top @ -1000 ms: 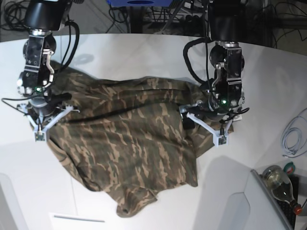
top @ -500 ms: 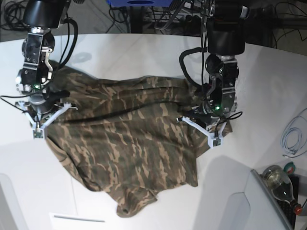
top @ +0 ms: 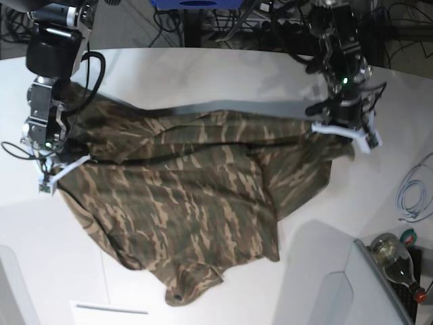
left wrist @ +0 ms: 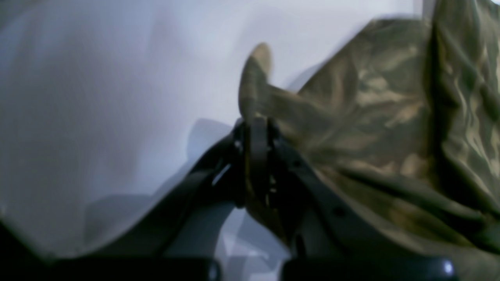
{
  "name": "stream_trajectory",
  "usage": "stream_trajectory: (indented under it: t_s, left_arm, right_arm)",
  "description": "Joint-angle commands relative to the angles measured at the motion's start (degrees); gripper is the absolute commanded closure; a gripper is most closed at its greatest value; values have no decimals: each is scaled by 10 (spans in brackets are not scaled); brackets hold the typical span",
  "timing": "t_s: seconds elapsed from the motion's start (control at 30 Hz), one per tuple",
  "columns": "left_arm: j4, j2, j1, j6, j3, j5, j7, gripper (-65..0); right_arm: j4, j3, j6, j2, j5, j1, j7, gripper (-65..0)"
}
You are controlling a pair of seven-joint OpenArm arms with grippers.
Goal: Layout the t-shirt on the table in an organized manner, then fold the t-shirt properly
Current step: 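Pull the held edge away from the shirt body with both grippers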
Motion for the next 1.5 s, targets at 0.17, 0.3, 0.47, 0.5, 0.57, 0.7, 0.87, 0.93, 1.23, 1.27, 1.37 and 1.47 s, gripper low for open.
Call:
stream_trajectory:
  t_s: [0.17, 0.3, 0.47, 0.5, 0.57, 0.7, 0.87, 0.93, 1.23, 1.27, 1.37, 1.47]
  left_arm:
    - [-34, 9, 39, 3, -21, 4, -16, 0]
    - [-50, 9, 36, 1, -23, 4, -16, 0]
    - [-47, 9, 34, 1, -21, 4, -16, 0]
    - [-47, 9, 34, 1, -21, 4, -16, 0]
    - [-47, 8, 34, 1, -21, 4, -16, 0]
    - [-47, 5, 33, 1, -21, 4, -16, 0]
    - [-48, -1, 19, 1, -23, 8, -16, 0]
    - [-48, -10, 18, 1, -21, 5, -15, 0]
    - [-48, -28, 24, 1, -25, 5, -15, 0]
    - [-48, -30, 24, 1, -25, 5, -15, 0]
    - [-48, -38, 24, 1, -23, 5, -15, 0]
    - [-46, -38, 15, 1, -14, 9, -14, 0]
  right_arm:
    - [70, 5, -17, -17, 4, -21, 9, 0]
    - [285, 17, 11, -43, 73, -128, 24, -8]
    - [442, 72, 15, -54, 226, -238, -102, -297]
    - [452, 75, 16, -53, 248, -254, -118, -357]
    - [463, 85, 30, -47, 291, -294, -127, -443]
    - [466, 51, 60, -44, 323, -354, -124, -450]
    - [463, 9, 60, -47, 323, -377, -125, -450]
    - [457, -2, 60, -47, 323, -377, -125, -447]
    - [484, -5, 62, -47, 341, -401, -127, -27]
    - [491, -4, 62, -47, 357, -412, -127, -2]
    - [489, -2, 62, -41, 381, -416, -124, -6]
    - [492, -3, 60, -38, 379, -382, -125, -6]
